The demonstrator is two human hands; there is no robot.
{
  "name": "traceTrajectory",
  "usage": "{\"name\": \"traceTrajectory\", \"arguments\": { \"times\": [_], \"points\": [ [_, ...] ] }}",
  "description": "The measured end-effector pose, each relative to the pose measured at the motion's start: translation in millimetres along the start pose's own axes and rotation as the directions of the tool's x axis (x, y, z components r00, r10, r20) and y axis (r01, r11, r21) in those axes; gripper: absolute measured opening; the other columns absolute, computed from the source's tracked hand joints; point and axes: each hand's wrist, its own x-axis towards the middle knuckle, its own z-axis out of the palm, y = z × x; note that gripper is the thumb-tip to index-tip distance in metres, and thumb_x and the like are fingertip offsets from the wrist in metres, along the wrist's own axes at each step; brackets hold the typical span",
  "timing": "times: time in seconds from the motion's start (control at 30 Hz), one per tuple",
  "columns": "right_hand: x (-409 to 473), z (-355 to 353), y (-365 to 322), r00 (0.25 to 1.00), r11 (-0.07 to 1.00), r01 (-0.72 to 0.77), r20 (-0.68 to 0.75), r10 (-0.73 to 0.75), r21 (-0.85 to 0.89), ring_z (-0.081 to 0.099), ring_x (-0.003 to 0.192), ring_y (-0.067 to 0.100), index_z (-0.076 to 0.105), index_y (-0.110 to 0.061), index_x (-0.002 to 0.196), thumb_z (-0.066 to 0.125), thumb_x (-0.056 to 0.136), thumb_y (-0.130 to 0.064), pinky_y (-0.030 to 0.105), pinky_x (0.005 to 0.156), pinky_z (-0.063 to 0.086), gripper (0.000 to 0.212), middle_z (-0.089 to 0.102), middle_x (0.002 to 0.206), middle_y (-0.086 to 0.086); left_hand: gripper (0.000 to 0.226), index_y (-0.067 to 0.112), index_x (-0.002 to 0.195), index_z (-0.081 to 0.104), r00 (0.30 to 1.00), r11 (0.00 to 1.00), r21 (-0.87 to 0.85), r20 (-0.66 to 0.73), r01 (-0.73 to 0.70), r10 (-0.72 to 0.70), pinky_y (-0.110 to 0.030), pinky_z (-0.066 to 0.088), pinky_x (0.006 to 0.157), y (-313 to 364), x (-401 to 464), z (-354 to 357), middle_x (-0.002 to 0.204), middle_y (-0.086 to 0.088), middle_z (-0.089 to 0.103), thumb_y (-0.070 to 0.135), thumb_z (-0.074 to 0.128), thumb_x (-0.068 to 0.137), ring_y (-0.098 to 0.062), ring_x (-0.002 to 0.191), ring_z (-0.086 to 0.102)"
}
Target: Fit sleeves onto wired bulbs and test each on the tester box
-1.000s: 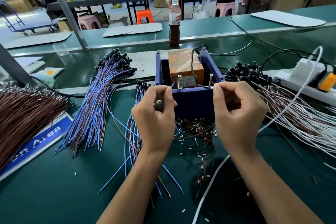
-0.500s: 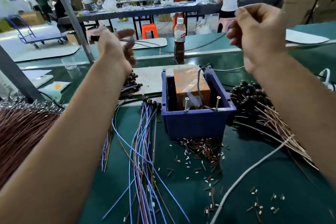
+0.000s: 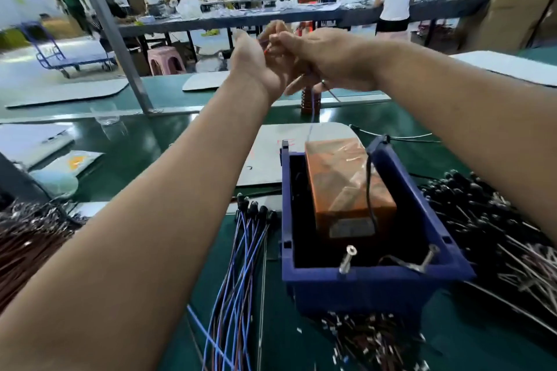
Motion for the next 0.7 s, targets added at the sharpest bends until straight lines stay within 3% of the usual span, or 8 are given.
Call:
{"name": "traceTrajectory", "arguments": {
  "times": [0.07, 0.13, 0.3, 0.37, 0.43, 0.57, 0.63, 0.7],
  "points": [
    [18, -13, 14, 1.000, 0.985, 0.017, 0.016, -0.020, 0.174, 0.076, 0.076, 0.020, 0.069, -0.006, 0.109, 0.052, 0.107, -0.042, 0.036, 0.076, 0.063, 0.040, 0.075, 0.084, 0.004, 0.079, -0.001, 0.075, 0.050, 0.998, 0.997, -0.079, 0.056, 0.001, 0.003, -0.015, 0.037, 0.029, 12, 18, -4, 0.046, -0.010, 0.049, 0.063, 0.016, 0.106, -0.017, 0.027, 0.046],
    [35, -28, 29, 0.998, 0.985, 0.033, -0.053, -0.025, 0.167, 0.058, 0.051, 0.012, 0.075, -0.007, 0.102, 0.056, 0.107, -0.035, 0.031, 0.060, 0.059, 0.033, 0.060, 0.063, -0.003, 0.076, -0.001, 0.077, 0.052, 0.997, 0.993, -0.098, 0.029, -0.065, 0.068, -0.017, 0.036, 0.028, 25, 40, -15, 0.050, -0.012, 0.052, 0.061, 0.020, 0.107, -0.014, 0.030, 0.045],
    [57, -37, 86, 0.974, 0.941, -0.087, -0.226, 0.011, -0.327, 0.041, 0.037, 0.003, 0.075, -0.015, 0.086, 0.052, 0.110, -0.036, 0.022, 0.042, 0.038, 0.039, 0.053, 0.052, -0.009, 0.040, 0.002, 0.082, 0.048, 0.933, 0.975, 0.054, -0.281, -0.218, 0.224, -0.019, 0.045, 0.034, 36, 84, -61, 0.081, -0.018, 0.053, 0.022, 0.035, 0.114, -0.017, 0.054, 0.049],
    [55, -33, 114, 0.988, 0.832, -0.128, -0.142, 0.061, -0.539, 0.049, 0.046, 0.002, 0.074, -0.024, 0.081, 0.053, 0.109, -0.032, 0.024, 0.047, 0.036, 0.036, 0.057, 0.060, -0.008, 0.022, -0.002, 0.099, 0.051, 0.902, 0.961, 0.184, -0.346, -0.204, 0.258, -0.019, 0.050, 0.042, 30, 93, -81, 0.095, -0.020, 0.052, -0.001, 0.031, 0.109, -0.018, 0.059, 0.051],
    [54, -25, 138, 0.983, 0.740, -0.133, 0.006, 0.181, -0.660, 0.059, 0.067, 0.016, 0.072, -0.030, 0.077, 0.057, 0.107, -0.024, 0.030, 0.060, 0.044, 0.034, 0.064, 0.071, -0.003, 0.025, -0.002, 0.114, 0.048, 0.881, 0.944, 0.301, -0.401, -0.132, 0.251, -0.021, 0.054, 0.055, 19, 101, -102, 0.112, -0.023, 0.048, -0.009, 0.026, 0.106, -0.023, 0.069, 0.055],
    [48, -9, 166, 0.929, 0.658, -0.130, 0.140, 0.342, -0.742, 0.071, 0.081, 0.029, 0.080, -0.019, 0.095, 0.062, 0.104, -0.023, 0.045, 0.083, 0.060, 0.021, 0.077, 0.090, 0.008, 0.019, -0.007, 0.112, 0.047, 0.885, 0.906, 0.400, -0.461, 0.139, 0.067, -0.030, 0.058, 0.078, -5, 99, -128, 0.145, -0.028, 0.034, -0.010, 0.030, 0.104, -0.036, 0.113, 0.056],
    [46, -6, 171, 0.947, 0.630, -0.084, 0.134, 0.291, -0.772, 0.073, 0.090, 0.029, 0.081, -0.014, 0.103, 0.066, 0.101, -0.023, 0.038, 0.085, 0.058, 0.017, 0.079, 0.099, 0.007, 0.012, -0.001, 0.107, 0.048, 0.880, 0.825, 0.497, -0.476, 0.267, 0.003, -0.031, 0.057, 0.088, -13, 94, -133, 0.147, -0.026, 0.033, -0.005, 0.036, 0.105, -0.036, 0.125, 0.055],
    [44, -6, 173, 0.961, 0.631, -0.075, 0.113, 0.253, -0.772, 0.072, 0.094, 0.027, 0.080, -0.013, 0.106, 0.070, 0.098, -0.018, 0.028, 0.081, 0.053, 0.014, 0.077, 0.099, 0.005, 0.013, 0.006, 0.095, 0.047, 0.855, 0.657, 0.647, -0.518, 0.388, 0.005, -0.029, 0.056, 0.080, -19, 92, -132, 0.130, -0.017, 0.045, 0.000, 0.042, 0.105, -0.031, 0.118, 0.058]
  ]
}}
